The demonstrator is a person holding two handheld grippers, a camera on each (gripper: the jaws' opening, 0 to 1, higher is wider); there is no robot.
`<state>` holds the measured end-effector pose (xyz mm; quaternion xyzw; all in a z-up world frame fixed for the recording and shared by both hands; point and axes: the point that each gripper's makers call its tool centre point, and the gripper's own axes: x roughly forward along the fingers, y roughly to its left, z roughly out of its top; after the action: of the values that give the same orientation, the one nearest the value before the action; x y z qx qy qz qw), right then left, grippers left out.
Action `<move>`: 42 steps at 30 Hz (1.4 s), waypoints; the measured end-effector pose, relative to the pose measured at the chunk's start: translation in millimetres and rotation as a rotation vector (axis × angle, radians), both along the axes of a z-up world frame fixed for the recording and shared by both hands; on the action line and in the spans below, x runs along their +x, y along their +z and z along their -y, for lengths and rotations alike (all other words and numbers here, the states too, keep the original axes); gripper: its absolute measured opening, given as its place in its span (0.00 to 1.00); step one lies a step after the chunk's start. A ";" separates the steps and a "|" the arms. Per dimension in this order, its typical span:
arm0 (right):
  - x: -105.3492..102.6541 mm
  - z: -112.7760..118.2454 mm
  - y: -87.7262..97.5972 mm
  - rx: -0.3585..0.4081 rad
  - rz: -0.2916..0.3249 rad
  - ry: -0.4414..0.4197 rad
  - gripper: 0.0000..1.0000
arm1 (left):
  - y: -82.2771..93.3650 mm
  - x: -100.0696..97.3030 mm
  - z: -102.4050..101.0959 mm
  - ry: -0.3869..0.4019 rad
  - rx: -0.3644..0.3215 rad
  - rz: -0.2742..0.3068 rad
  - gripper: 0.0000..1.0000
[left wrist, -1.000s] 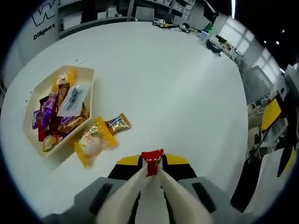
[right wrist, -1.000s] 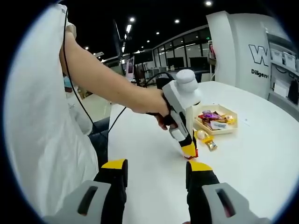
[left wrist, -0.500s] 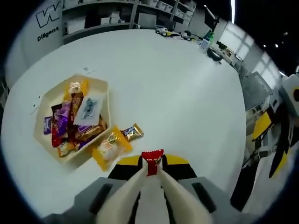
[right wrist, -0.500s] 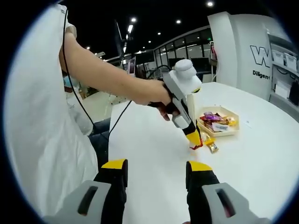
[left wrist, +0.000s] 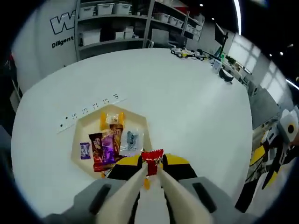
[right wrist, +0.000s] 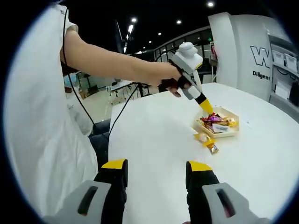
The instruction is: Place the target food into the container with the food tongs after gripping and lifting it, then release it inside without dropping or visibly crushing the food.
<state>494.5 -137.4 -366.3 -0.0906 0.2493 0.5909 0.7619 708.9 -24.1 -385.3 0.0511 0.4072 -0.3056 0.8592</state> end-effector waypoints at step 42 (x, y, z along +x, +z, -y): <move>1.8 2.9 2.4 -0.003 0.003 -0.006 0.47 | 32.8 44.1 -29.7 0.093 0.001 0.081 0.21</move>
<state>496.4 -140.3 -363.8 -0.0917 0.2493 0.5880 0.7640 753.0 5.6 -352.5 0.0450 0.3741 -0.2626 0.8883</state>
